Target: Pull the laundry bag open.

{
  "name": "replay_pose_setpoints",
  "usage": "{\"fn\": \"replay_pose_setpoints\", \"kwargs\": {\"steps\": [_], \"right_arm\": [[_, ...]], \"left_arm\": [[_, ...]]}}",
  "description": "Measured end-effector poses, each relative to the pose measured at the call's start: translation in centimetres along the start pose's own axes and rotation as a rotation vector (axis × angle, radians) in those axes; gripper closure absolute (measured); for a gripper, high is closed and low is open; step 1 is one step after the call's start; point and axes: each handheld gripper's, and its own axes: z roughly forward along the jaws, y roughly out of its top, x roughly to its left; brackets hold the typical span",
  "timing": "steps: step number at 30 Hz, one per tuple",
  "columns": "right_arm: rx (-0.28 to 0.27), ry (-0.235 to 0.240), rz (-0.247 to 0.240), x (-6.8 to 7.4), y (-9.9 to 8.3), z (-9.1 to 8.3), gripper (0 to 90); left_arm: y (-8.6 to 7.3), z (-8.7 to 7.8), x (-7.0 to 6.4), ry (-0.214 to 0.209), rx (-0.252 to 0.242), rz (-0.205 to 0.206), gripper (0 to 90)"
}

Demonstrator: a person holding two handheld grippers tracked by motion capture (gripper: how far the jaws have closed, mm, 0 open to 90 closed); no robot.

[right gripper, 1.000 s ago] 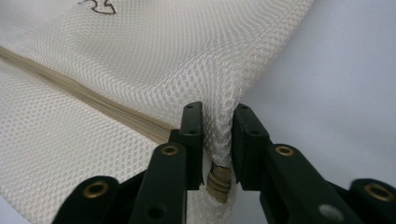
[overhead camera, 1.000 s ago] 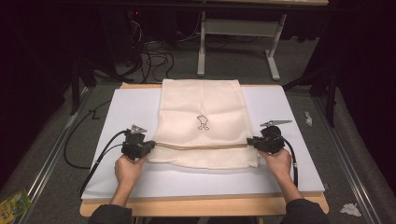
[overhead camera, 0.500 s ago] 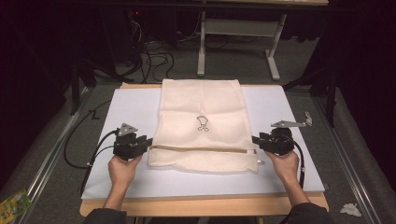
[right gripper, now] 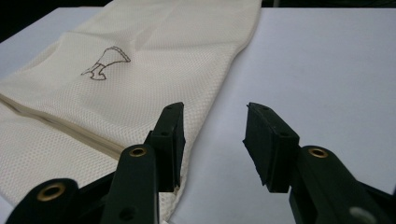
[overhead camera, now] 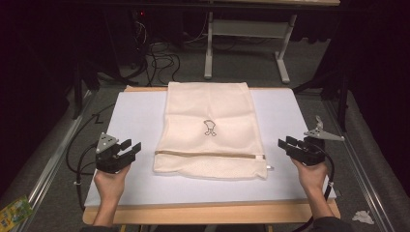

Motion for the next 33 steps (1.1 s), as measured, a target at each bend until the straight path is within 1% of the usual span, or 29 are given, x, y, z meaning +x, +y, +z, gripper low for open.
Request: {"fn": "replay_pose_setpoints", "kwargs": {"steps": [2,6,8,11,15,16,17,19,22,28,33], "right_arm": [[-0.011,-0.005,0.010,-0.4,-0.2,-0.5,57.9],[-0.026,-0.015,0.019,-1.1,-0.7,-1.0,57.6],[-0.025,-0.023,0.026,-1.4,-1.0,-1.0,57.5],[-0.025,-0.032,0.037,-1.8,-1.5,-1.0,57.4],[-0.019,-0.042,0.046,-2.2,-2.2,-0.6,57.4],[-0.016,-0.044,0.054,-2.2,-2.4,-0.6,57.4],[-0.018,-0.045,0.049,-2.3,-2.5,-0.4,57.3],[-0.004,-0.052,0.046,-2.6,-2.8,-0.1,57.3],[0.003,-0.063,0.066,-3.1,-3.3,0.5,57.1],[0.020,-0.082,0.071,-3.7,-4.0,1.2,56.8],[0.019,-0.099,0.084,-4.0,-4.2,1.6,56.7]], "left_arm": [[-0.2,0.0,0.0,0.011,0.002,0.007,56.3],[-0.7,0.2,0.4,0.024,0.001,-0.015,55.3],[-1.0,0.5,0.6,0.030,0.009,-0.019,54.4],[-1.3,0.7,0.8,0.028,0.022,-0.026,53.3],[-1.7,1.1,1.0,0.036,0.030,-0.039,52.7],[-1.8,1.3,1.1,0.041,0.033,-0.040,52.6],[-1.9,1.5,1.2,0.047,0.039,-0.046,52.6],[-2.2,1.9,1.4,0.057,0.052,-0.053,52.6],[-2.7,2.6,1.7,0.071,0.071,-0.061,52.6],[-3.3,3.7,2.1,0.102,0.082,-0.093,52.2],[-3.6,4.6,2.1,0.110,0.099,-0.092,51.8]]}}
